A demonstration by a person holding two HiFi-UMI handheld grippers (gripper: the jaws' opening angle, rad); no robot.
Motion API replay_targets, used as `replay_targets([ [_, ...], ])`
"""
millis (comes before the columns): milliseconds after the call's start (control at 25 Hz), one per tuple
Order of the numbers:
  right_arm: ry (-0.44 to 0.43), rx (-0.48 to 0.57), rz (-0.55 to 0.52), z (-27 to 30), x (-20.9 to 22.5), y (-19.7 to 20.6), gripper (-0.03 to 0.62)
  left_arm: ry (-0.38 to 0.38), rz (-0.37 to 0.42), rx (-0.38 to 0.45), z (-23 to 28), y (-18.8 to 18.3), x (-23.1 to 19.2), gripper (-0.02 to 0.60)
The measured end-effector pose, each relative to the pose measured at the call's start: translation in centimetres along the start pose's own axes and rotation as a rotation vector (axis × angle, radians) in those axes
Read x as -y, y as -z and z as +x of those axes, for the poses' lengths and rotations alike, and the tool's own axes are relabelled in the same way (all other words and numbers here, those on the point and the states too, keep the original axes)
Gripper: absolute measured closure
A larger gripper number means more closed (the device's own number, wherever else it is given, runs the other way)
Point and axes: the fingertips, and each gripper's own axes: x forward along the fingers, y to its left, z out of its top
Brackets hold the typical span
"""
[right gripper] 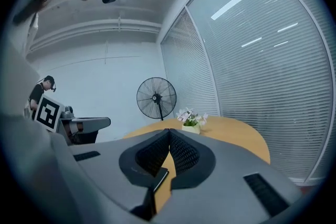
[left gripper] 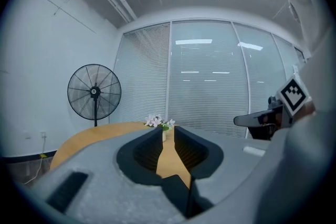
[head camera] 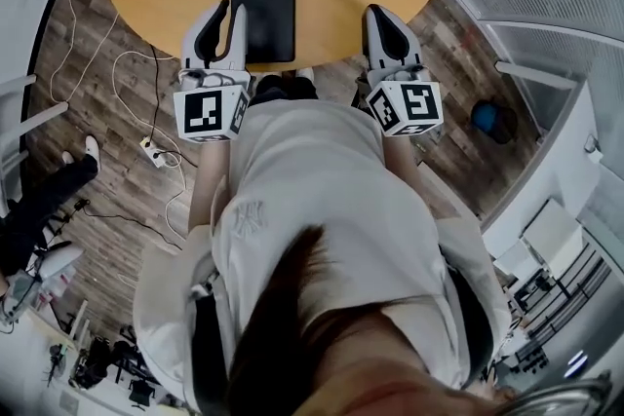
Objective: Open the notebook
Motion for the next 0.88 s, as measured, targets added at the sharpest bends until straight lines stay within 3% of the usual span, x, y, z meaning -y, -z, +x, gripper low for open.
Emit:
replay_targets([
  [360, -0.050, 0.021, -0.005, 0.0, 0.4, 0.0, 0.591, -0.060, 0.026, 0.000, -0.9, 0.7, 0.5, 0.499],
  [880, -0.061, 0.022, -0.019, -0.5, -0.1, 0.1, 0.591, -0.042, 0.079, -0.048, -1.2, 1.6, 1.7, 0.499],
])
